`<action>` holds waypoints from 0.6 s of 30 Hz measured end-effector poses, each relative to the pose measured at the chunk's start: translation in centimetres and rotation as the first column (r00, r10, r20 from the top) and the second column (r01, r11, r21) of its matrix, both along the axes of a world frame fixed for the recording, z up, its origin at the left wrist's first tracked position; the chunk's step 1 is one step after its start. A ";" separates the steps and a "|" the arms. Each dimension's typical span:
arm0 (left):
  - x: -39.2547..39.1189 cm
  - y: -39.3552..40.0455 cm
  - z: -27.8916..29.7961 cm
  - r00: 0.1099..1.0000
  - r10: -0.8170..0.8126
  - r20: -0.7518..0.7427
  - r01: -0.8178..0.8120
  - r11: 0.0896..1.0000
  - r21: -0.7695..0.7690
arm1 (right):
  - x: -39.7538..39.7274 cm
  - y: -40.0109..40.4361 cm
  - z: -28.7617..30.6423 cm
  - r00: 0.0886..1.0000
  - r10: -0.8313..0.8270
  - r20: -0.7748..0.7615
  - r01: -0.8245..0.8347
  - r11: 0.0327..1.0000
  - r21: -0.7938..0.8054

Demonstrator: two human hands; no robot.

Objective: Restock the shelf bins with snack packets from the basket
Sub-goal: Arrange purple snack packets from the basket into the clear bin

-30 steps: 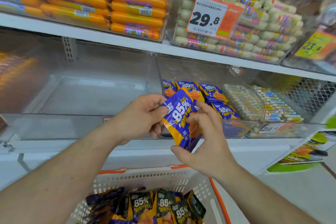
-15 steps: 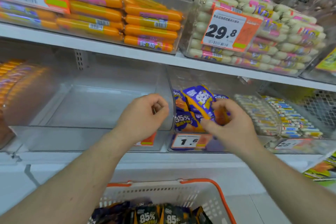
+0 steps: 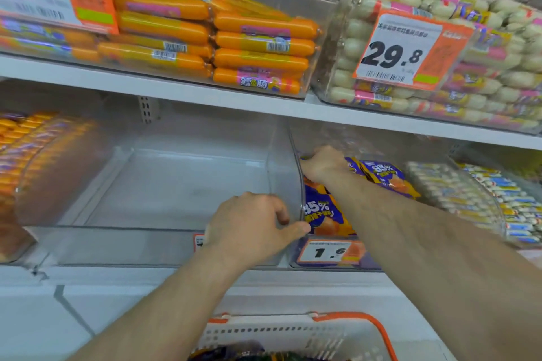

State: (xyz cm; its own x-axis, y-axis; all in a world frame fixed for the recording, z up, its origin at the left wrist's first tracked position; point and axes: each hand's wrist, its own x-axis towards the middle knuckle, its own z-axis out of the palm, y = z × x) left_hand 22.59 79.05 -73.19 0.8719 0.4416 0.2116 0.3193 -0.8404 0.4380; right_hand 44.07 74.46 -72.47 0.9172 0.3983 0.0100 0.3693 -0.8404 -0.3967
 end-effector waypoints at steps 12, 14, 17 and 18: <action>0.1 0.0 -0.2 1.000 -0.004 -0.015 0.004 1.000 0.001 | -0.2 0.5 -0.7 0.977 0.178 -0.120 -0.200 0.958 -0.205; -0.1 -0.1 -0.1 1.000 -0.021 -0.009 0.021 1.000 0.006 | -0.5 0.3 -0.2 0.963 0.189 -0.193 -0.225 0.956 -0.186; -0.6 -0.1 0.6 0.995 -0.023 0.093 0.030 0.997 -0.072 | -1.2 -0.4 0.6 0.955 0.175 -0.241 -0.198 0.978 -0.072; -0.9 -0.2 0.9 0.987 -0.017 0.160 0.036 0.993 -0.117 | -1.5 -0.7 0.8 0.966 0.155 -0.208 -0.164 0.986 -0.025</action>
State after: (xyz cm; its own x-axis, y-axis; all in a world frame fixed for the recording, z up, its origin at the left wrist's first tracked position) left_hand 21.73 78.88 -72.33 0.8431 0.4493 0.2955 0.2164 -0.7866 0.5783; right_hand 42.57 73.78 -71.65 0.8226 0.5357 -0.1907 0.4145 -0.7944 -0.4440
